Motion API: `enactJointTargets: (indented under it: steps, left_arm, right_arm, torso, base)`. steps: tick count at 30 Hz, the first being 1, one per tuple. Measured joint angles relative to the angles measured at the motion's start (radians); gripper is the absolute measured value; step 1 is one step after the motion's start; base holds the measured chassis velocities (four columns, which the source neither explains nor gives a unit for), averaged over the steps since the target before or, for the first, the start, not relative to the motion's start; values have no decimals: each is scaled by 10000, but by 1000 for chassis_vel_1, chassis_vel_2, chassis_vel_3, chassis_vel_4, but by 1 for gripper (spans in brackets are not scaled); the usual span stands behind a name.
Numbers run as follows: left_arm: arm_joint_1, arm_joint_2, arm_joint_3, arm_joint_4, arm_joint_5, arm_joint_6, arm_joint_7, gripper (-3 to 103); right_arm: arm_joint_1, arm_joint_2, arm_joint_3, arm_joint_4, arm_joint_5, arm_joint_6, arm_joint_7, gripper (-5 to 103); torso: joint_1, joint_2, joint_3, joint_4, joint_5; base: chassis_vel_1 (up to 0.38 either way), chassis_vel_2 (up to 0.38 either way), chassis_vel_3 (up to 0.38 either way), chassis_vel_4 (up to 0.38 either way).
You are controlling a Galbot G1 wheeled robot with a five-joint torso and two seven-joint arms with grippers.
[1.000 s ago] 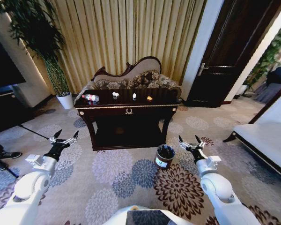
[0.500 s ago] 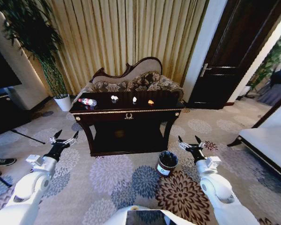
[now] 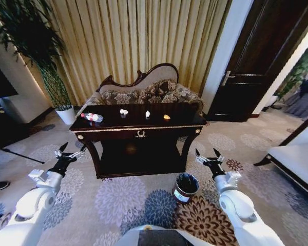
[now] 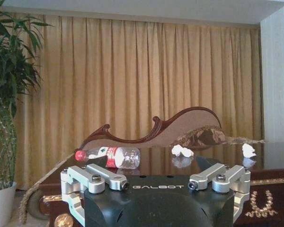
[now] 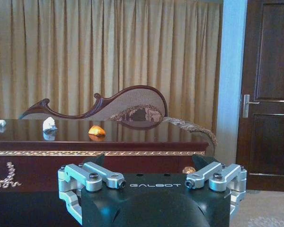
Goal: Move to the front of the table and place the trash on the table into the trash bin.
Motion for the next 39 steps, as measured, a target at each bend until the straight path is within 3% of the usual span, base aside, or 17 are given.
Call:
enactJointTargets:
  steps: [25, 34, 39]
  left_arm:
    - [26, 2, -50, -46, -6, 0, -3, 100]
    - [63, -59, -227, -261, -100, 31, -55, 100]
    - [72, -25, -599, -661, -311, 292, -113, 100]
  right_arm:
    - [35, 58, -71, -31, -35, 46, 0, 100]
    - [412, -16, 203, 306, 818, -117, 0, 100]
    - [884, -290, 195, 646, 1292, -597, 0, 100]
  torso:
    - [1, 0, 0, 0, 1]
    - [4, -3, 2, 1, 0]
    - [-7, 4, -2, 0, 1]
  base:
    - [-148, 154, 149, -149]
    - [-48, 54, 53, -61]
    - [0, 0, 0, 0]
